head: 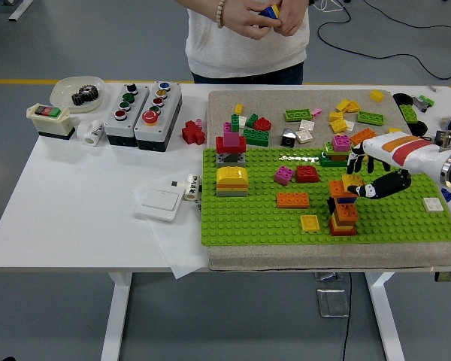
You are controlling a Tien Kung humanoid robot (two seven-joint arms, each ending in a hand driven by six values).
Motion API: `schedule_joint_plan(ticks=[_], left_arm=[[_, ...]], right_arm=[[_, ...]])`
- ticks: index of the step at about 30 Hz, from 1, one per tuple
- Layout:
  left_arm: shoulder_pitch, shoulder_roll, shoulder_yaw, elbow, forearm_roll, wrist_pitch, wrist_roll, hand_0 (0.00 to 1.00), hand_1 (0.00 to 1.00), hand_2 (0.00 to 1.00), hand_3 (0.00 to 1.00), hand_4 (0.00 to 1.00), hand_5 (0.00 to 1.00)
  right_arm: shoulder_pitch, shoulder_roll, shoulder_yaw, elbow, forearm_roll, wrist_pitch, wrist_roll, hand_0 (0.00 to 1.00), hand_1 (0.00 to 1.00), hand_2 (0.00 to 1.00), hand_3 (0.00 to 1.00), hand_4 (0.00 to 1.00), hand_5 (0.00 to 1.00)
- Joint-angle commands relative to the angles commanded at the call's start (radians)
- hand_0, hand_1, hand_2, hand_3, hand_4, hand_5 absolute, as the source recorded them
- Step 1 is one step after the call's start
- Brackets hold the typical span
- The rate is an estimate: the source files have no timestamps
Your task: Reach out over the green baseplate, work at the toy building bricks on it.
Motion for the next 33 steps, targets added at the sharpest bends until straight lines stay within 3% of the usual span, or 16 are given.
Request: schedule_joint_plan(ticks=[10, 28, 33], left_arm=[[0.001, -0.001, -0.001, -0.001, 0.002, 0.001, 0.001, 0.551, 0.619, 0.683, 0.613, 0.649, 0.723], [0.006, -0.003, -0.014, 0.0, 0.02, -0.004, 0.003, 0.551, 0.621, 0.686, 0.614, 0.65, 0.724], [0.01, -0.003, -0.018, 0.0, 0.026, -0.003, 0.004, 0.549, 0.622, 0.686, 0.613, 0.65, 0.724]], right_arm=[[-0.001, 0.006, -0.006, -0.01, -0.002, -0.001, 0.002, 0.318, 0.468, 0.579, 0.59, 0.755, 0.436], [-0.014, -0.001, 0.012, 0.028, -0.003, -0.006, 0.006, 0.319, 0.47, 0.586, 0.605, 0.764, 0.431], [-0.038, -0.005, 0.057, 0.064, 0.004, -0.006, 0.005, 0.321, 0.471, 0.6, 0.613, 0.77, 0.432]])
